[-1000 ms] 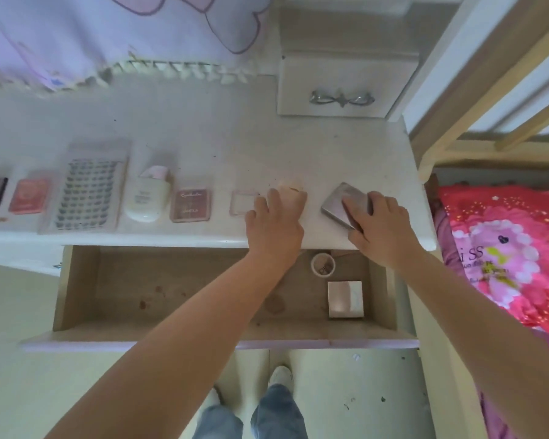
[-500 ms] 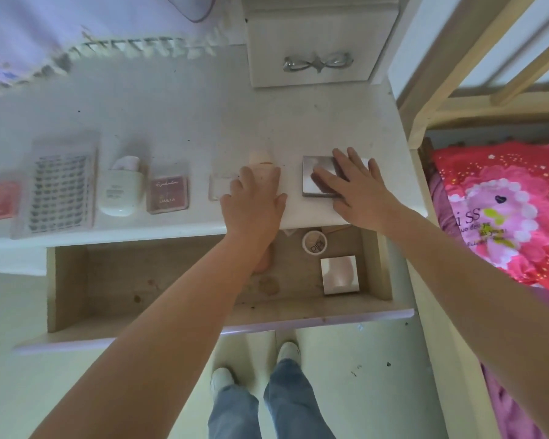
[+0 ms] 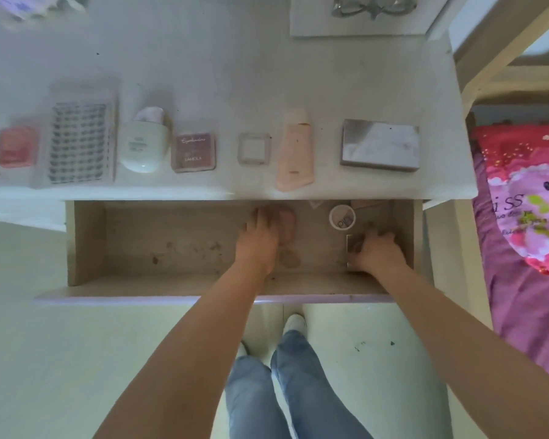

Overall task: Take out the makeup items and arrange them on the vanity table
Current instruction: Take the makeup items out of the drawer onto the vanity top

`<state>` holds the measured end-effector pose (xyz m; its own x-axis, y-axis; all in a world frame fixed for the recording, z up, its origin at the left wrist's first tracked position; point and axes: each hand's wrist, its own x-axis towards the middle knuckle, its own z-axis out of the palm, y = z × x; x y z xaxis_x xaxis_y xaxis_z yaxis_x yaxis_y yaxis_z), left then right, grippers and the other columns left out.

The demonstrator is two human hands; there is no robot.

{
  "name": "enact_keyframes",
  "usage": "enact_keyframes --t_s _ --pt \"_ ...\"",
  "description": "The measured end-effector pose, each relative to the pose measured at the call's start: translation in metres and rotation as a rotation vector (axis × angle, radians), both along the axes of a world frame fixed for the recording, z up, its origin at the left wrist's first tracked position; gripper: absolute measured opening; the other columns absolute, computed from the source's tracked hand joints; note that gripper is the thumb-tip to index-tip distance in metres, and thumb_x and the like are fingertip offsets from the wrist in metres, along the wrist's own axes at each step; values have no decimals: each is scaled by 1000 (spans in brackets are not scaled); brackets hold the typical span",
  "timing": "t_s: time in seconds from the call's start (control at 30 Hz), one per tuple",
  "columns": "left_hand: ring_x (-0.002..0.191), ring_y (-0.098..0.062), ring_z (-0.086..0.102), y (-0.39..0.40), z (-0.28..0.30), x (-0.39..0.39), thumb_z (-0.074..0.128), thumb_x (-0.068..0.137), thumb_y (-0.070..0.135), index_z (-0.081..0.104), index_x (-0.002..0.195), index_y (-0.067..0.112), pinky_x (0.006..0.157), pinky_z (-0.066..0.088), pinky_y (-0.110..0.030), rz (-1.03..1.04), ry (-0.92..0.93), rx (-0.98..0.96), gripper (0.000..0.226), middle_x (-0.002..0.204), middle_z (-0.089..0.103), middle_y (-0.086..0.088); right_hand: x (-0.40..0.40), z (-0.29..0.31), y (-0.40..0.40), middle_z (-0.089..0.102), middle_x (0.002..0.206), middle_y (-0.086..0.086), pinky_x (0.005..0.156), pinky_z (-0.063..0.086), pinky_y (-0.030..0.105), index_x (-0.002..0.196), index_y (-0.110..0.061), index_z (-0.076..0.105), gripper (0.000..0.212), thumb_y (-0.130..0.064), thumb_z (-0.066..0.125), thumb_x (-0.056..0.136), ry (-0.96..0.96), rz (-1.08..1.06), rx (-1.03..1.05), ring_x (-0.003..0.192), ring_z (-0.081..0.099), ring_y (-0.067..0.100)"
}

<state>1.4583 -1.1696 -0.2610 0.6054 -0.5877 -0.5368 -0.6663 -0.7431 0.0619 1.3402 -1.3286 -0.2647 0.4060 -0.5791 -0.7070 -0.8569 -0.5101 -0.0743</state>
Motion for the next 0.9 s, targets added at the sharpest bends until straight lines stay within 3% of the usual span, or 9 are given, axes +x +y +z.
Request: enact_keyframes --t_s 0.07,0.13,0.23,0.37,0.47,0.57,0.7,0.8,0.9 --pt "139 -29 11 -10 -3 6 39 91 7 16 142 6 109 21 -41 37 47 -37 56 150 14 -15 5 -12 2 25 135 29 94 42 37 138 -9 15 87 -42 66 77 33 -55 6 117 42 40" --pt "138 -26 19 -13 -8 10 30 92 9 21 141 4 112 17 -42 68 77 -88 50 149 21 -14 10 -21 2 21 136 30 93 42 37 139 -8 9 95 -46 68 74 32 -82 -40 118 43 40" --pt "118 -22 50 -10 -16 10 27 82 12 46 129 7 95 42 -31 -41 -320 -174 51 128 52 -10 13 -30 3 24 136 27 94 41 38 138 -5 9 96 -47 67 73 25 -83 -72 121 40 39" --pt "120 -31 38 1 -25 1 58 84 22 25 134 3 91 38 -36 -63 21 32 63 133 37 -15 7 -29 6 28 131 25 91 42 37 131 -5 19 86 -38 71 72 -18 -134 -68 117 41 41" --pt "116 -30 42 7 -21 0 68 72 42 29 132 5 86 42 -37 15 132 10 80 128 40 -14 4 -23 2 39 126 22 88 42 37 125 -5 26 80 -39 72 69 -68 -144 -44 115 44 38" --pt "108 -27 51 13 -17 -5 69 66 45 38 125 11 80 43 -32 121 287 -14 75 122 50 -9 -7 -12 -2 55 112 12 81 44 35 115 -9 32 71 -42 72 66 -130 -109 12 105 53 33" --pt "98 -23 55 17 -1 -7 69 66 46 46 118 13 73 43 -28 163 391 -100 65 115 58 -6 -25 12 2 55 92 0 67 38 26 106 -14 42 57 -44 72 68 -211 -64 129 85 54 20" --pt "93 -22 56 9 20 -11 71 65 46 50 114 13 72 44 -29 66 393 -143 63 113 60 -5 -32 31 7 53 86 -7 63 35 19 105 -18 52 46 -41 72 70 -313 -24 181 79 50 12" --pt "83 -18 47 -3 51 -11 73 62 45 49 112 14 68 37 -27 -4 364 -233 63 109 57 -3 -33 56 7 49 74 -17 51 32 8 94 -23 51 34 -36 72 71 -424 -12 182 66 47 2"
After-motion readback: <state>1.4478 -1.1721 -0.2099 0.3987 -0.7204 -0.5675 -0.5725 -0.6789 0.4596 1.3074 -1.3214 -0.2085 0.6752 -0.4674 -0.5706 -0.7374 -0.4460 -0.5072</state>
